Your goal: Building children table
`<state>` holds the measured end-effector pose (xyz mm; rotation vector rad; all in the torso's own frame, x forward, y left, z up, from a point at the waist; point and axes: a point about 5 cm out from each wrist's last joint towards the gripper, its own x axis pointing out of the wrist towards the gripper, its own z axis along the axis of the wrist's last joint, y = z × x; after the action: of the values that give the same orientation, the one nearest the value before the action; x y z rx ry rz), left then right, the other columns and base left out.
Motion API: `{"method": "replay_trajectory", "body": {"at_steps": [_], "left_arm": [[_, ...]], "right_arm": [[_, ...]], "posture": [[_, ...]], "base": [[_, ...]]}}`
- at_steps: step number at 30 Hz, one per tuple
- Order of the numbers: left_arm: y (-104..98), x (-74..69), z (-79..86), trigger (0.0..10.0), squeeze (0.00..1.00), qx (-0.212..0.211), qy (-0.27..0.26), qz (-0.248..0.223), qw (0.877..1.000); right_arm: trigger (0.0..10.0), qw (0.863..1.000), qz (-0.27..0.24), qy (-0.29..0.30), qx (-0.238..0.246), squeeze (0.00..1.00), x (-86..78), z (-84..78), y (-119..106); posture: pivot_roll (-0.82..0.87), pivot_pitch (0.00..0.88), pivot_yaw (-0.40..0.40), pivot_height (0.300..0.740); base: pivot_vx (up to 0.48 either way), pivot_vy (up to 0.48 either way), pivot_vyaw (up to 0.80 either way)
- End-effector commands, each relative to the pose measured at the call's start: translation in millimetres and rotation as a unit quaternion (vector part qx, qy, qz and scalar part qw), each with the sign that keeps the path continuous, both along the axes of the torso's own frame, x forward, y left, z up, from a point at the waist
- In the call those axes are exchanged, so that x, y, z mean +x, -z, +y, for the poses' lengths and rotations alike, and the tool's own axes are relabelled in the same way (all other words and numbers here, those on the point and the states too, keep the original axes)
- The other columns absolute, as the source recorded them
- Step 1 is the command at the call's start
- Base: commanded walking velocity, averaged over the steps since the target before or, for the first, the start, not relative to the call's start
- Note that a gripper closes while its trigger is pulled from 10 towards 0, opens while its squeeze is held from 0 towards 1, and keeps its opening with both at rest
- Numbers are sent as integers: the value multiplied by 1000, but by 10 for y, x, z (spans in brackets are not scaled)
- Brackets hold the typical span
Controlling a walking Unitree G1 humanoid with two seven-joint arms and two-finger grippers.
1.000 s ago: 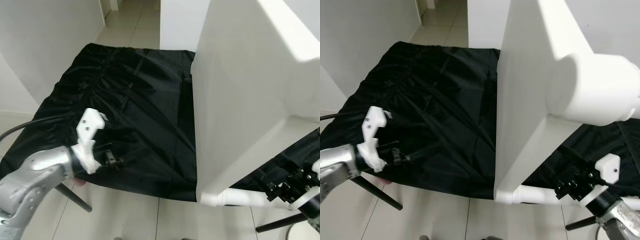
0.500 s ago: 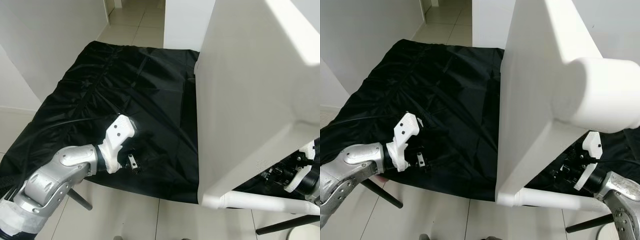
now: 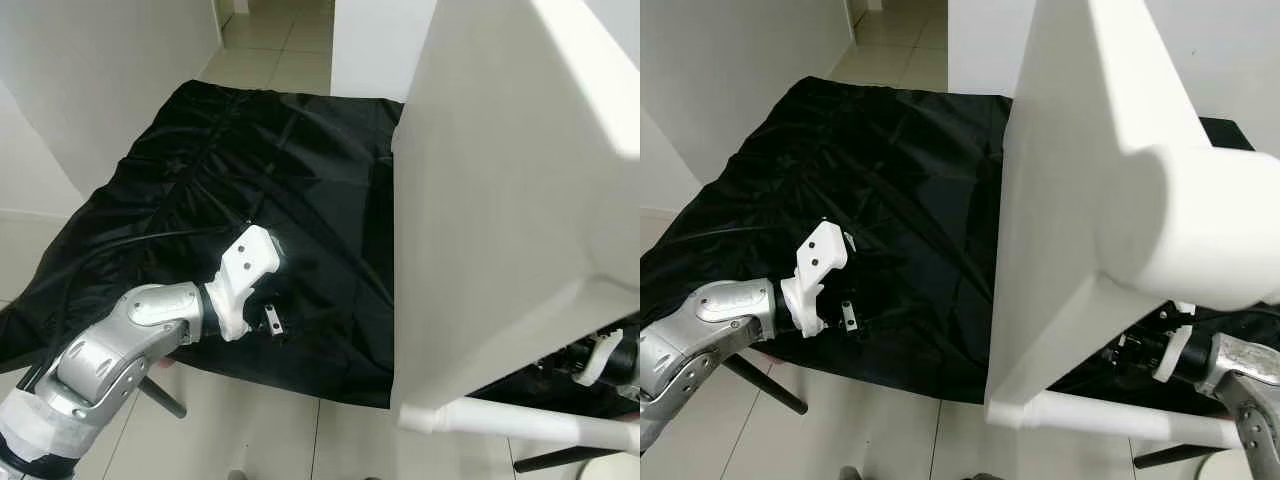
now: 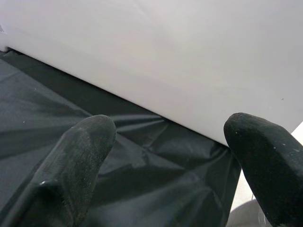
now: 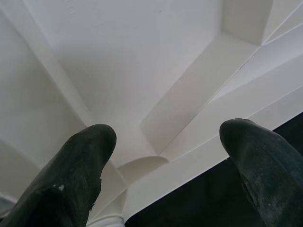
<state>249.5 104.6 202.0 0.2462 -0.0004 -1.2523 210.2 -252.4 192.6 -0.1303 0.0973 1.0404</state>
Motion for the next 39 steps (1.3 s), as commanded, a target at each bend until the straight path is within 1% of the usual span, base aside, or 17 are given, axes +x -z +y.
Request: {"method": "replay_trajectory", "body": {"at_steps": [1,5,11,12,14,17,20,21,24,26,31,33,39], "left_arm": [[31,-116,-4,10000,0,20,121,22,992],[31,-120,3,10000,0,20,120,24,992],[25,-117,0,10000,0,19,119,23,992],[-19,-117,-25,10000,0,8,123,23,992],[-61,-111,-53,10000,0,3,124,18,992],[-80,-109,-64,10000,0,0,125,13,992],[-93,-110,-71,10000,0,-3,126,12,992],[-92,-112,-72,10000,0,-4,126,12,992],[-75,-127,-70,10000,0,-6,129,16,991],[-59,-141,-65,10000,0,-4,131,18,991],[-50,-149,-56,10000,0,-2,133,21,991],[-35,-135,-55,10000,0,0,130,22,991],[-37,-123,-53,10000,0,-1,130,22,991]], "right_arm": [[10000,999,11,-30,2,0,-60,27,-19],[10000,999,16,-44,-1,0,-108,33,-26],[10000,999,16,-41,-1,0,-100,1,-28],[10000,999,13,-35,13,0,-76,-26,-52],[10000,999,9,-31,26,0,-63,-40,-87],[10000,999,6,-26,32,0,-59,-55,-99],[10000,999,7,-15,47,0,-57,-87,-103],[10000,998,0,7,56,0,-32,-131,-114],[10000,998,3,11,66,0,-62,-179,-125],[10000,998,10,-1,55,0,-119,-191,-111],[10000,998,15,-11,55,0,-167,-203,-123],[10000,998,25,-39,42,0,-222,-170,-114],[10000,997,30,-63,39,0,-230,-125,-141]], "posture": [[-49,118,14,740],[-50,119,18,740],[-47,117,24,740],[-45,109,25,740],[-48,102,28,740],[-48,102,28,740],[-52,86,30,740],[-54,85,31,740],[-60,80,34,740],[-62,80,36,740],[-66,81,39,740],[-66,81,39,740],[-68,80,40,740]], "base": [[0,0,0],[0,0,0],[0,0,0],[0,0,0],[0,0,0],[0,0,0],[0,0,0],[0,0,0],[0,0,0],[0,0,0],[0,0,0],[0,0,0],[0,0,0]]}}
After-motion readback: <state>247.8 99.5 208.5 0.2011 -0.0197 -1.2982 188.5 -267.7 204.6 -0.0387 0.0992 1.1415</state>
